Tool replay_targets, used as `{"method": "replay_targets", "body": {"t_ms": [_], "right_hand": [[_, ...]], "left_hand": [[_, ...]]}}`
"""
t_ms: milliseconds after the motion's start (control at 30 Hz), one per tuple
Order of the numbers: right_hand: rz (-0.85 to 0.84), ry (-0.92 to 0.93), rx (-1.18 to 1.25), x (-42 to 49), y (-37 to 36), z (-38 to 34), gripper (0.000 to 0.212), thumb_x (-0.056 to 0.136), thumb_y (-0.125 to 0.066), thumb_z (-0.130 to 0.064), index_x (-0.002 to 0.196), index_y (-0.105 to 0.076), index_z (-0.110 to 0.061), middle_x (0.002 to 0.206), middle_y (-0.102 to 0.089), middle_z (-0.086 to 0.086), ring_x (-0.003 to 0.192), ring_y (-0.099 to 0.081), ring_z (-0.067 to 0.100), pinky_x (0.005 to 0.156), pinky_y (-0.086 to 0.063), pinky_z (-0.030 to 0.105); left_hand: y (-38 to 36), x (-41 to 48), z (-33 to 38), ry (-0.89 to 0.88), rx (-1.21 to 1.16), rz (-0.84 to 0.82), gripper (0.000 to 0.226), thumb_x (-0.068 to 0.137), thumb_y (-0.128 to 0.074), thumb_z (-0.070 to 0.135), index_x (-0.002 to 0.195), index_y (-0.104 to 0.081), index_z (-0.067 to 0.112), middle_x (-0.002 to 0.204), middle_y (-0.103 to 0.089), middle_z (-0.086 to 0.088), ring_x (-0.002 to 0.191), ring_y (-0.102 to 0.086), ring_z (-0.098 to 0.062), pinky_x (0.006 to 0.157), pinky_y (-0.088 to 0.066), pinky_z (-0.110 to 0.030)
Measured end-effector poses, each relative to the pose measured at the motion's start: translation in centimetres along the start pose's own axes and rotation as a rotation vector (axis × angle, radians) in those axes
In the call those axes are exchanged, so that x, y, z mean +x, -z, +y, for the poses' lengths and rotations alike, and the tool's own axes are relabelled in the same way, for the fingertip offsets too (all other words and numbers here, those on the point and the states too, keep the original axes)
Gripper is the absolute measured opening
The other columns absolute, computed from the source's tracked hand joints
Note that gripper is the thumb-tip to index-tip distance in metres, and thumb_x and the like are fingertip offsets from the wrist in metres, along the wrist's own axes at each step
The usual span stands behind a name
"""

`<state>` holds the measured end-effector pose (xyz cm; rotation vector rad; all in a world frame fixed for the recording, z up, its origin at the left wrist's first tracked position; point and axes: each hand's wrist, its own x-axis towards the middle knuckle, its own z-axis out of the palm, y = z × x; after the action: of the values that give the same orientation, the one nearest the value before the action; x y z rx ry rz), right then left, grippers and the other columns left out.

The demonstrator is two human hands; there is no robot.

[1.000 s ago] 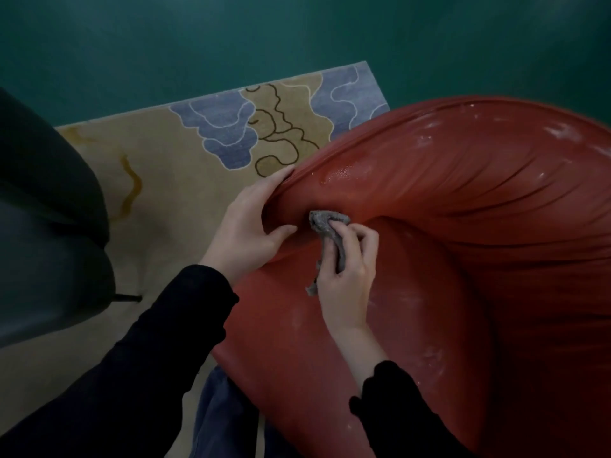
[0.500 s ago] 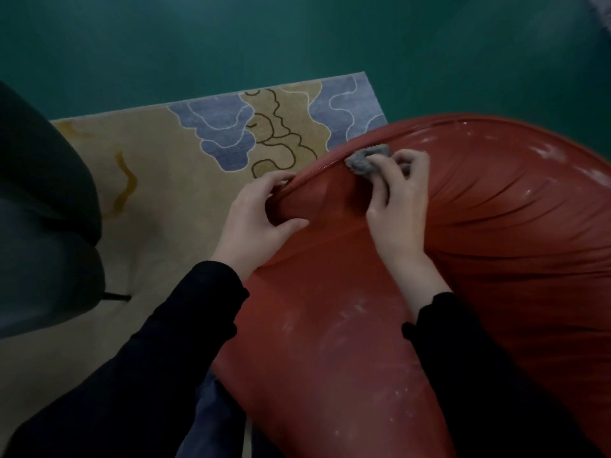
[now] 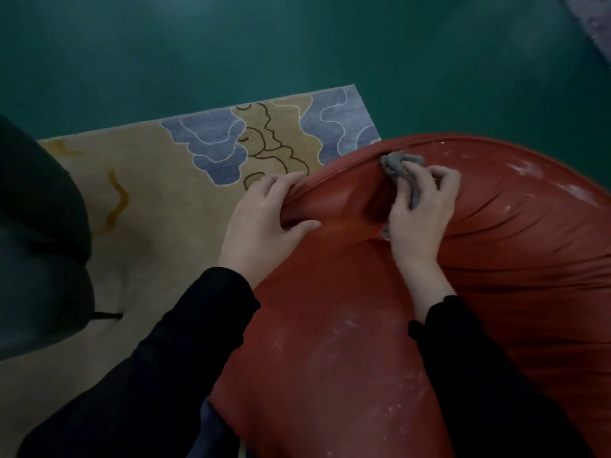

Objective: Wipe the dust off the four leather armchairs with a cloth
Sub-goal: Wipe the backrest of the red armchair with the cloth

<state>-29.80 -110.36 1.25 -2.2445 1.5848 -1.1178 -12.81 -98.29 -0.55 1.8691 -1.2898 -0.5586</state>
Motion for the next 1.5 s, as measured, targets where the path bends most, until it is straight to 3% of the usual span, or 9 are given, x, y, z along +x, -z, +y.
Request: {"method": "replay_targets", "body": {"t_ms": [167,267,500,633,800,967,1200,1333,1500], "right_hand": [[-0.182,0.23,0.089,-1.8,-1.2,-2.1,0.019,0.089,-0.061,-0.005,0.107,-0.067,-0.003,0.103,-0.051,0.016,0.094,-0.051,0.021,0.087,-0.044,0.025],[-0.163,0.201,0.061,-1.2,-1.2,-0.1,0.02,0.088,-0.063,-0.002,0.108,-0.067,-0.003,0.104,-0.051,0.016,0.093,-0.054,0.024,0.081,-0.048,0.03],[0.061,-0.03,-0.05,2.1,1.9,4.8,0.021,0.085,-0.061,0.001,0.104,-0.068,0.002,0.101,-0.052,0.023,0.089,-0.045,0.013,0.087,-0.027,-0.001],[-0.121,0.178,0.029,3.5,0.9,2.9,0.021,0.084,-0.06,0.001,0.104,-0.068,-0.002,0.103,-0.051,0.018,0.094,-0.051,0.024,0.088,-0.042,0.023],[-0.302,0.398,-0.066,6.0,1.1,4.3,0.022,0.084,-0.058,0.004,0.103,-0.067,-0.002,0.101,-0.052,0.021,0.091,-0.054,0.033,0.082,-0.046,0.035],[-0.177,0.205,-0.14,7.6,2.0,6.4,0.019,0.087,-0.056,0.002,0.1,-0.068,-0.003,0.102,-0.05,0.019,0.09,-0.053,0.03,0.081,-0.042,0.028],[-0.362,0.492,-0.072,6.2,0.0,2.6,0.021,0.084,-0.058,0.003,0.103,-0.067,0.0,0.101,-0.053,0.021,0.092,-0.053,0.033,0.079,-0.047,0.036],[-0.297,0.444,-0.238,8.6,0.7,5.0,0.027,0.08,-0.055,0.01,0.102,-0.067,0.0,0.099,-0.052,0.022,0.09,-0.052,0.036,0.076,-0.047,0.04],[-0.284,0.402,-0.137,8.8,1.7,4.4,0.013,0.087,-0.058,0.003,0.095,-0.068,0.0,0.097,-0.05,0.02,0.084,-0.05,0.029,0.073,-0.04,0.026]], "left_hand": [[-0.7,1.5,1.3,-0.063,0.132,0.029,0.058,0.08,-0.074,0.042,0.131,-0.054,0.024,0.118,-0.055,0.005,0.109,-0.055,-0.016,0.082,-0.05,-0.034],[-1.2,2.0,1.4,-0.076,0.195,0.041,0.056,0.08,-0.073,0.047,0.128,-0.058,0.024,0.118,-0.056,0.006,0.107,-0.055,-0.014,0.078,-0.048,-0.028],[-2.3,3.1,2.6,-0.146,0.273,0.09,0.057,0.082,-0.066,0.055,0.126,-0.06,0.02,0.119,-0.057,0.001,0.107,-0.055,-0.017,0.082,-0.048,-0.031],[-4.5,5.8,4.4,-0.153,0.303,0.05,0.062,0.079,-0.067,0.056,0.129,-0.058,0.021,0.12,-0.058,-0.001,0.11,-0.056,-0.023,0.085,-0.048,-0.039],[-5.6,6.9,4.4,-0.076,0.309,0.064,0.061,0.076,-0.068,0.061,0.126,-0.059,0.028,0.117,-0.059,0.007,0.106,-0.058,-0.017,0.079,-0.045,-0.032],[-5.5,7.1,4.3,-0.05,0.277,0.069,0.06,0.074,-0.072,0.06,0.124,-0.06,0.03,0.116,-0.059,0.011,0.108,-0.056,-0.011,0.079,-0.04,-0.024],[-5.7,7.1,4.2,-0.086,0.308,0.094,0.059,0.074,-0.071,0.058,0.123,-0.062,0.026,0.113,-0.062,0.009,0.104,-0.06,-0.016,0.077,-0.05,-0.035],[-5.7,7.0,4.0,-0.104,0.313,0.091,0.061,0.076,-0.069,0.061,0.125,-0.062,0.025,0.114,-0.061,0.007,0.103,-0.06,-0.016,0.079,-0.052,-0.037],[-5.7,6.9,4.1,-0.113,0.334,0.085,0.062,0.078,-0.067,0.062,0.126,-0.061,0.024,0.116,-0.06,0.006,0.103,-0.059,-0.017,0.08,-0.05,-0.035]]}}
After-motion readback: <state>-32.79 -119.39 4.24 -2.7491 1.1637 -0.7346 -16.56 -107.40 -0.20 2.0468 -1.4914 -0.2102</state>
